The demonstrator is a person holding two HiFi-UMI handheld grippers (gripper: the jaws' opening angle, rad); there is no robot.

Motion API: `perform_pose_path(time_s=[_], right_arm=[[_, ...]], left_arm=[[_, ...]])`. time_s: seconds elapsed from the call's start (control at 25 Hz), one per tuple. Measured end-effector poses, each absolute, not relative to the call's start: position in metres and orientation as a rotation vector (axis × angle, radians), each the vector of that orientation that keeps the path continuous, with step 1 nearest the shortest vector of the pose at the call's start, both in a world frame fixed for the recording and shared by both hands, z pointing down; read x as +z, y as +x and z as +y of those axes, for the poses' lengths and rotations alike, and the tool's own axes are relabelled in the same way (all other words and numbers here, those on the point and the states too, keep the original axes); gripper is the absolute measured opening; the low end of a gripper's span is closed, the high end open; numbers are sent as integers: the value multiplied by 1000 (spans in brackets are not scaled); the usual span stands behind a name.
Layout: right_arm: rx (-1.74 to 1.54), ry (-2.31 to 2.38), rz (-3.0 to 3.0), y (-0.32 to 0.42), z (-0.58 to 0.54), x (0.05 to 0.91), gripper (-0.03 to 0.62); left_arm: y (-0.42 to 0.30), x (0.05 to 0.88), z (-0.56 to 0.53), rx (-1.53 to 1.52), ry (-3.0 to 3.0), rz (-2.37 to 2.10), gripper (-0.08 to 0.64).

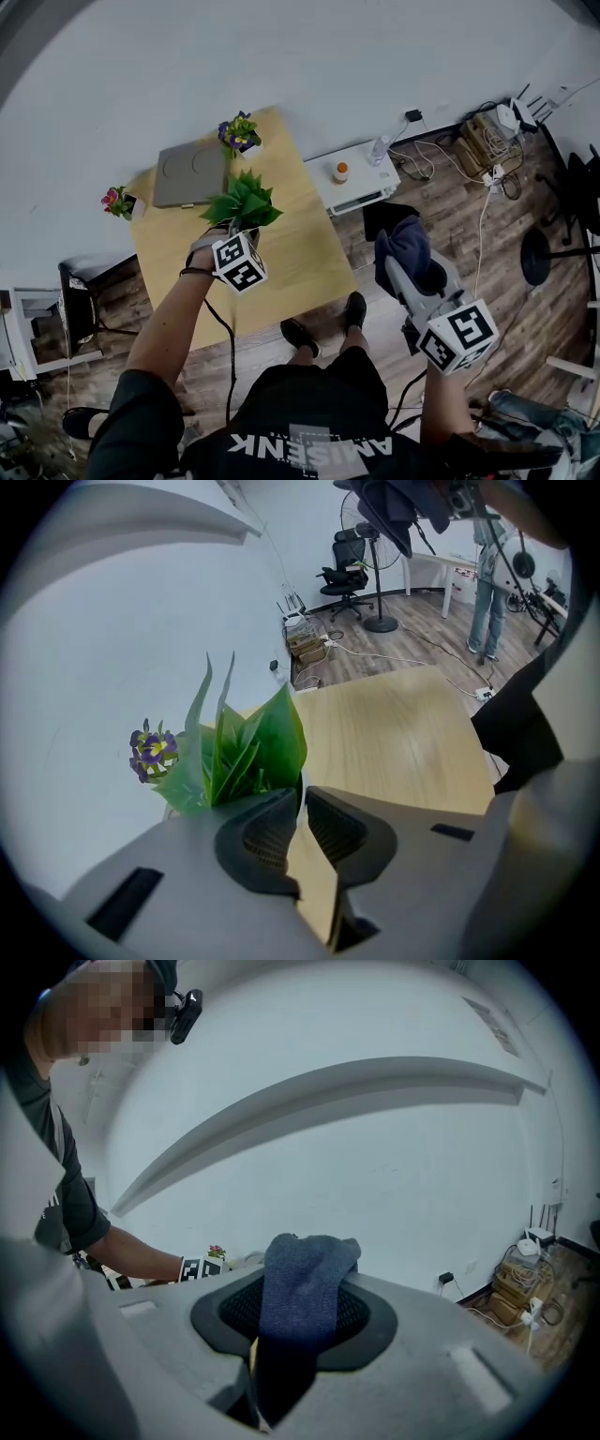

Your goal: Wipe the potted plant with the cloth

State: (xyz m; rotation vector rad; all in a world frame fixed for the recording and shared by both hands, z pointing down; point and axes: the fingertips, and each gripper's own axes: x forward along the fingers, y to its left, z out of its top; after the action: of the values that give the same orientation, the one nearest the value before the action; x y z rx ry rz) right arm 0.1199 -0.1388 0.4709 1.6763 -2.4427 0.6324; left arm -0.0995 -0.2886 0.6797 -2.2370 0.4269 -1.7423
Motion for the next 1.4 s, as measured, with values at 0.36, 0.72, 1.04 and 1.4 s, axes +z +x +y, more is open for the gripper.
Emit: perform_pose_path(time_s=[0.36,0.72,1.04,1.4], right_arm=[[622,1660,-2450,115,-145,468,126],[529,1625,-2498,104,-153,435,126],[441,1560,-2599,79,-151,396,126],[338,1463,-2716,44,-152,359,126]], left_arm=[[-94,673,-292,-1756,-2337,421,14],[-102,622,-279,-1623,-2598,559,15],[-113,551,-244,-1324,-2950,719,15],[-122,455,-210,-847,-3284,771,14]])
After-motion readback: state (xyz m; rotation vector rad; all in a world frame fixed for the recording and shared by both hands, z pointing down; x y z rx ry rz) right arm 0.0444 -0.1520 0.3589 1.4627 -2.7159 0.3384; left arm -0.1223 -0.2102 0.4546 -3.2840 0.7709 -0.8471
